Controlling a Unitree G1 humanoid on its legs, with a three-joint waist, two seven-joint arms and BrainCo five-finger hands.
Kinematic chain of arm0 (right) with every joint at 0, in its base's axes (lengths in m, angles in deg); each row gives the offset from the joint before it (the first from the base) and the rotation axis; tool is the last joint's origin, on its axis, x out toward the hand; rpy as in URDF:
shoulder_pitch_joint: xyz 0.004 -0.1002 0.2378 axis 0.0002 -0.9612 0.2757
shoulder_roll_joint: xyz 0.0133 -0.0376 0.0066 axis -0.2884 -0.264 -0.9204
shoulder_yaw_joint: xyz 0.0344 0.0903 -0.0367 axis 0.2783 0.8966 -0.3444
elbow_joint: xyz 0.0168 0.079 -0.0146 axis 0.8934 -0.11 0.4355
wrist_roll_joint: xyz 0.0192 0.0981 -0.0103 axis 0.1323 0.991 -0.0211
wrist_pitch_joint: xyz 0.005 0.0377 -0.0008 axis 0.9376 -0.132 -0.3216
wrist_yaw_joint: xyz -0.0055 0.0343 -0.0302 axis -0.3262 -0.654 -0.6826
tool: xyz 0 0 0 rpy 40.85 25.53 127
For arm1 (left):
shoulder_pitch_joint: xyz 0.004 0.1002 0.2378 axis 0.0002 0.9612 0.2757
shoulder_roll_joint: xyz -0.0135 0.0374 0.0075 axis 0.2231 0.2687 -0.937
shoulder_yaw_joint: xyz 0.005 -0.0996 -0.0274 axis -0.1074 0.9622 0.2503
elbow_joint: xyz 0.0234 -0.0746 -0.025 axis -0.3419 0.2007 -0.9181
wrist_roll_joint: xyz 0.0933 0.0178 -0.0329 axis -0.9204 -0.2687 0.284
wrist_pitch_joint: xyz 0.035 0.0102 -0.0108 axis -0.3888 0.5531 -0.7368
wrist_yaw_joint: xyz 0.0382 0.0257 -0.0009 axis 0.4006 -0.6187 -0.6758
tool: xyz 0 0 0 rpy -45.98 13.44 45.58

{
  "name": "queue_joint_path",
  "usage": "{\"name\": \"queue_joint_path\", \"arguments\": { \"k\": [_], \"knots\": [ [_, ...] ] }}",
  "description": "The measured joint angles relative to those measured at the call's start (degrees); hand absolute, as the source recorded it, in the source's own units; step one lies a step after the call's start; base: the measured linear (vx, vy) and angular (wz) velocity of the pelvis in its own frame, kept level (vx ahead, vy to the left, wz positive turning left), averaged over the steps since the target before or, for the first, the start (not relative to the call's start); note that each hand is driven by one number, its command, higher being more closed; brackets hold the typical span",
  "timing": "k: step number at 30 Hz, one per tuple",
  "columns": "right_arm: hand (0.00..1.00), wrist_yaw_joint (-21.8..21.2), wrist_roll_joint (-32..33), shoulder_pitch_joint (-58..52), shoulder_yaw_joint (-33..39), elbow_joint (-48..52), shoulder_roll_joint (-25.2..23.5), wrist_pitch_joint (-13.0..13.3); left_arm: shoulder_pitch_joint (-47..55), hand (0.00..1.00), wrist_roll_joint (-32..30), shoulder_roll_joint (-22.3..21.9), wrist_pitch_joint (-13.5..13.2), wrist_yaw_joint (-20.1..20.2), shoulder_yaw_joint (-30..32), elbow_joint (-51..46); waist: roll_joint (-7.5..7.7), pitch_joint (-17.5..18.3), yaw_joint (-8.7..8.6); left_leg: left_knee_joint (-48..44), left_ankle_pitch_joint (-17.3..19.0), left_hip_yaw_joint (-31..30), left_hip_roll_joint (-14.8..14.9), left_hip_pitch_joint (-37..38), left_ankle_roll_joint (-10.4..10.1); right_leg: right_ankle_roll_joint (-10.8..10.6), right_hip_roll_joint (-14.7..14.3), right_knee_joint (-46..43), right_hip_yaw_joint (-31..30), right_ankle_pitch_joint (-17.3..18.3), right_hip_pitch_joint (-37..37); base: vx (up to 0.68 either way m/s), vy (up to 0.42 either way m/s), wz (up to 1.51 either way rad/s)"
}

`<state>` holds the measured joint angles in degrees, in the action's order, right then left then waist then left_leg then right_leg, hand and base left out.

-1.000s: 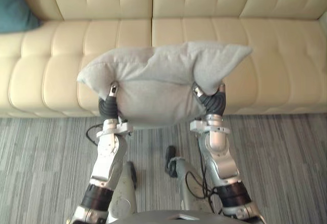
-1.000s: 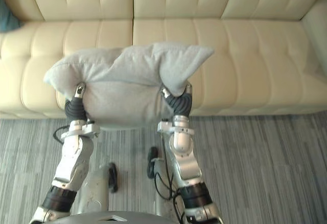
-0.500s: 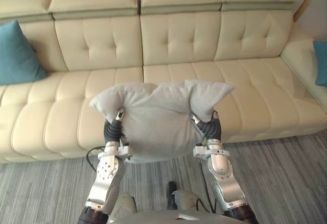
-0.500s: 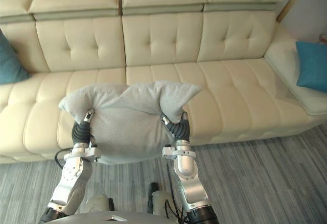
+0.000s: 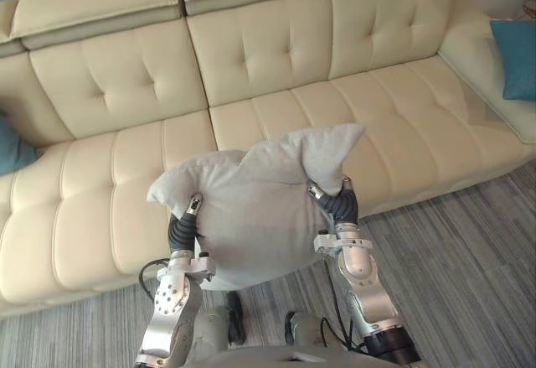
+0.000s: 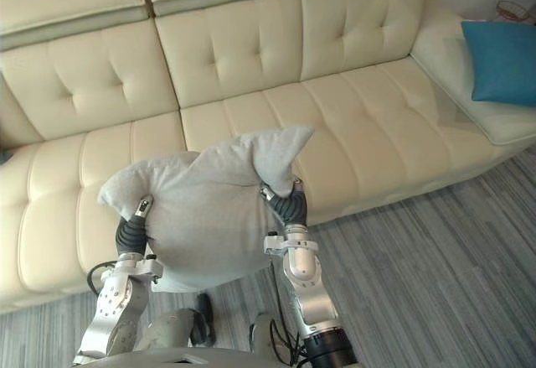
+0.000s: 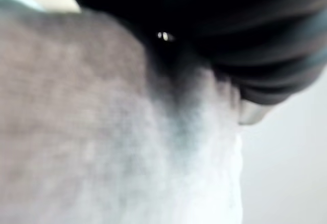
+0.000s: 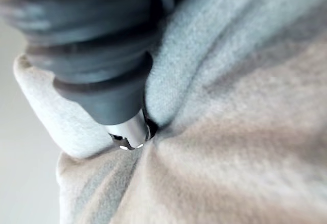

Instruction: Pick up cushions and gather them together orderly.

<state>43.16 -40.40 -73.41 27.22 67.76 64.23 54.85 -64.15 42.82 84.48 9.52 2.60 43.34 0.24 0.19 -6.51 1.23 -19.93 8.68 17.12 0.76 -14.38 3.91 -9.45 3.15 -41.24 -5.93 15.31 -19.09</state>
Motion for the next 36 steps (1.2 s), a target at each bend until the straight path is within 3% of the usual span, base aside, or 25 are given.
{"name": "queue_joint_path", "arguments": {
  "k": [1,2,3,4,5,7,8,9,10,11,13,16,19,21,22,23,25,29,36],
  "knots": [
    [1.0,0.0,0.0,0.8,-0.1,-2.4,-0.2,0.0,-0.2,1.0,-0.5,0.5,0.1,-0.2,0.0,0.0,0.04,-0.1,-0.29,1.5,0.4,-0.1,-0.4,3.7,0.6,2.9,1.0,-6.7,2.6,-3.1,-1.8,0.33,0.066,-0.02],
    [1.0,0.0,0.0,1.0,-0.3,-3.1,-0.2,0.0,-0.3,1.0,-0.9,0.5,0.1,-0.4,0.0,0.0,0.05,-0.1,-0.28,2.4,0.5,-0.2,-0.4,5.2,0.5,4.1,1.4,-8.5,4.0,-3.0,-2.1,0.37,0.048,0.05],
    [1.0,0.0,0.0,1.3,-0.8,-3.9,-0.2,0.0,-0.3,1.0,-1.2,0.5,0.0,-0.5,0.2,-0.5,0.02,-0.1,-0.37,4.8,0.5,-0.9,-0.1,8.3,0.5,7.2,2.1,-10.1,6.9,-1.0,-2.9,0.27,-0.017,0.14],
    [1.0,0.0,0.0,1.5,-0.9,-3.9,-0.3,0.0,-0.7,1.0,-1.7,0.6,-0.1,-0.5,0.5,-1.3,0.01,-0.1,-0.73,6.0,0.6,-1.7,0.4,9.6,0.4,7.9,2.0,-7.0,8.2,0.3,-3.5,0.25,-0.037,0.2],
    [1.0,0.0,0.0,1.8,-0.9,-3.9,-0.3,0.0,-1.0,1.0,-2.0,0.6,-0.2,-0.5,0.5,-1.5,0.04,-0.1,-0.9,6.2,0.6,-2.1,0.6,9.9,0.1,7.8,1.9,-4.8,8.3,0.4,-3.8,0.23,-0.09,0.27],
    [1.0,0.0,0.0,3.0,-0.7,-3.9,0.2,0.0,-2.6,1.0,-2.0,0.8,-0.4,-0.5,0.6,-1.4,0.05,-0.1,-1.5,6.4,0.9,-3.3,1.6,10.1,-1.3,7.7,1.2,8.2,7.5,-1.2,-5.1,0.23,-0.161,0.33],
    [1.0,0.0,0.0,2.9,-0.7,-3.8,0.3,0.0,-3.0,1.0,-2.0,1.6,-0.4,-0.4,0.5,-1.4,0.99,0.1,-2.03,6.2,1.7,-4.6,0.8,10.6,-3.0,7.6,0.8,21.5,5.1,-10.2,-3.0,0.22,-0.163,0.42],
    [1.0,-0.1,0.0,2.5,-0.7,-3.4,0.3,0.0,-3.2,1.0,-2.0,2.0,-0.4,-0.3,0.5,-1.4,1.85,0.2,-2.39,6.0,2.5,-5.6,0.2,11.2,-4.3,7.4,1.4,25.2,3.9,-17.4,-2.0,0.2,-0.19,0.34],
    [1.0,-0.3,0.1,2.2,-0.4,-3.6,1.2,-0.1,-4.1,1.0,-2.0,0.9,-0.2,-0.3,0.4,0.5,0.49,-0.3,-1.78,5.2,4.0,-7.3,1.1,11.3,-5.3,7.2,0.4,25.4,3.8,-19.5,-1.0,0.17,-0.172,0.21],
    [1.0,-0.3,0.2,1.1,0.0,-3.0,1.9,-0.1,-4.1,1.0,-2.1,0.3,-0.2,0.1,-0.1,0.9,-0.76,0.1,-1.75,5.0,4.3,-9.2,2.7,11.2,-5.8,7.1,-0.7,28.8,5.1,-19.5,1.1,0.16,-0.165,0.12],
    [1.0,-0.4,0.4,-1.0,1.4,-1.5,2.4,-0.1,-4.5,1.0,-2.7,-0.2,-0.1,1.2,-1.1,1.1,-1.59,0.3,-2.27,5.7,4.2,-11.0,4.3,11.3,-6.7,8.0,-1.8,31.7,7.6,-20.2,3.2,0.16,-0.096,0.36],
    [1.0,-0.4,0.7,-4.1,3.1,1.7,2.4,-0.1,-4.5,1.0,-3.1,-0.9,0.0,2.3,-2.4,1.1,-1.61,0.3,-1.77,7.1,3.3,-12.6,5.1,12.2,-7.9,8.2,-2.0,33.3,10.2,-20.2,5.8,0.07,-0.043,0.52],
    [1.0,-0.6,0.7,-5.5,3.3,3.3,2.2,0.0,-4.5,1.0,-3.1,-0.8,0.0,2.5,-2.4,1.0,-1.65,0.3,-1.54,5.6,3.5,-14.0,5.3,11.6,-7.9,8.2,-1.1,34.4,12.8,-20.0,8.0,-0.01,0.037,0.51],
    [1.0,-1.3,0.8,-6.4,4.0,3.8,1.7,0.0,-4.5,1.0,-3.0,-0.8,0.0,3.0,-2.4,1.0,-1.73,0.3,-1.15,3.8,5.5,-12.9,6.1,10.8,-7.4,8.6,-0.6,34.9,13.9,-19.4,9.0,-0.05,0.068,0.48],
    [1.0,-1.6,1.1,-7.2,4.1,4.4,1.7,0.0,-4.5,1.0,-3.0,-0.8,0.0,3.4,-2.4,1.1,-1.96,0.3,-1.26,1.7,6.0,-7.6,9.1,10.2,-7.5,8.5,-0.3,35.5,15.2,-19.3,10.1,-0.06,0.08,0.54],
    [1.0,-1.6,1.1,-7.3,4.1,4.5,2.0,0.0,-4.5,1.0,-3.0,-0.8,0.0,3.5,-2.4,1.1,-2.23,0.5,-1.42,0.7,5.1,-6.2,10.0,9.5,-7.3,8.3,0.0,35.7,15.8,-19.3,10.2,-0.08,0.112,0.53],
    [1.0,-1.7,1.1,-7.2,4.1,4.5,1.7,0.0,-4.5,1.0,-3.0,-0.6,0.0,3.5,-2.3,1.2,-2.06,1.0,-1.09,1.5,3.3,-6.5,8.5,8.5,-8.2,7.4,1.0,38.0,15.3,-20.6,10.2,-0.06,0.124,0.24],
    [1.0,-2.2,1.1,-6.8,4.2,4.2,1.1,-0.1,-4.5,1.0,-2.6,0.1,0.0,3.5,-2.3,1.4,-1.74,1.3,-1.03,5.0,0.8,-6.4,4.8,8.5,-7.6,5.9,2.9,45.9,13.8,-26.3,11.7,-0.02,0.069,0.06],
    [1.0,-2.4,0.9,-4.9,4.8,2.3,0.3,-0.1,-4.4,1.0,-2.3,0.6,0.0,3.5,-2.4,1.8,-1.67,1.4,-0.92,1.4,4.1,-2.9,4.8,7.9,-7.0,4.7,2.9,46.1,8.7,-25.9,10.1,-0.05,0.05,-0.3]
  ]
}}
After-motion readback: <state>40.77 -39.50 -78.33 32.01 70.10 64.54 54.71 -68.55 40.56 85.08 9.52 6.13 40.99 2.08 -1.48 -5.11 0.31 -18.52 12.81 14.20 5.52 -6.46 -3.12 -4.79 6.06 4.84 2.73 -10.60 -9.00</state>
